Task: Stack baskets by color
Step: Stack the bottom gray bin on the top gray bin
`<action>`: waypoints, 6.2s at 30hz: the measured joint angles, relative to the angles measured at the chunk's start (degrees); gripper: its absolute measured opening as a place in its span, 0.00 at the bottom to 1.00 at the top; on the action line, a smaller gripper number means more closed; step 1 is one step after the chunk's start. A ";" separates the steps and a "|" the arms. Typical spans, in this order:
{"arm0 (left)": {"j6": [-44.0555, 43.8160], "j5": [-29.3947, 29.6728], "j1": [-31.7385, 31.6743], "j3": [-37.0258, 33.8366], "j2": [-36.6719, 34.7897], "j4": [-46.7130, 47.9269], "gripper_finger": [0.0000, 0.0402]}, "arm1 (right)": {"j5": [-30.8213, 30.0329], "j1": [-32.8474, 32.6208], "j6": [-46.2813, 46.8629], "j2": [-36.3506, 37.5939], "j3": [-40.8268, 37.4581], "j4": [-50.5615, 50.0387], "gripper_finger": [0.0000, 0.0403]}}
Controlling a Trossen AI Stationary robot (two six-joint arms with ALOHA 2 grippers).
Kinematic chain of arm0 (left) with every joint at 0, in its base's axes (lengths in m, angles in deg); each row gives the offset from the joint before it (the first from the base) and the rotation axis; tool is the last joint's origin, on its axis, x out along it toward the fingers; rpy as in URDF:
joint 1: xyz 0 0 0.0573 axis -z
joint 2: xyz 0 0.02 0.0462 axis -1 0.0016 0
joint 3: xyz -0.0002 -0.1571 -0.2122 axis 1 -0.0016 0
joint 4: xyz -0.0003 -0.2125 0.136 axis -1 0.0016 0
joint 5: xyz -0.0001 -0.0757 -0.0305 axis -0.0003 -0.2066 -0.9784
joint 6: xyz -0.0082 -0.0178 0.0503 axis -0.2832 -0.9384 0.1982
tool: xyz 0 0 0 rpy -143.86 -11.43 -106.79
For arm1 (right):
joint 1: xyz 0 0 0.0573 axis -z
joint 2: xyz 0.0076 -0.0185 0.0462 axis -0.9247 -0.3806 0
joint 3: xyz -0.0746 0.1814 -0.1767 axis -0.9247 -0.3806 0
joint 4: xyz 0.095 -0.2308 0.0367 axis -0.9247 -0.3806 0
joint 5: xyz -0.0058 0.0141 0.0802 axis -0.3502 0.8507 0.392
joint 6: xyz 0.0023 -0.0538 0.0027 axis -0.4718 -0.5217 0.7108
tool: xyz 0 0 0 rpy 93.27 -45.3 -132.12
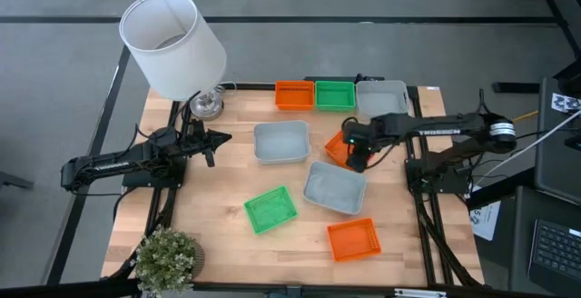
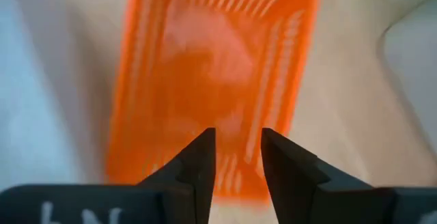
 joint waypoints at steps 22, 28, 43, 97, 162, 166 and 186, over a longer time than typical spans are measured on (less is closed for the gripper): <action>3.42 0.14 -0.02 0.00 0.00 0.17 0.00 | 12.32 2.49 -4.00 2.22 -4.42 24.75 0.29; 3.42 0.19 -0.02 0.00 0.00 0.25 0.00 | 11.44 -3.12 -3.27 2.13 -4.94 22.92 0.29; 3.42 0.23 -0.02 0.00 0.00 0.42 0.00 | 9.06 -9.54 -0.27 -0.97 -4.96 20.46 0.29; 4.93 0.25 -0.02 0.02 0.00 0.53 0.00 | -20.95 17.81 -41.22 -4.14 48.85 -17.22 0.00; 9.78 2.86 -0.02 0.02 0.01 0.16 0.00 | 7.54 55.59 -84.25 -31.32 58.72 -30.97 0.00; 10.66 2.86 -0.02 0.02 0.02 0.16 0.00 | 8.32 56.20 -86.15 -32.44 57.94 -29.89 0.00; 10.86 2.86 -0.02 0.02 0.01 0.15 0.00 | 14.39 57.06 -84.40 -39.23 57.70 -26.83 0.00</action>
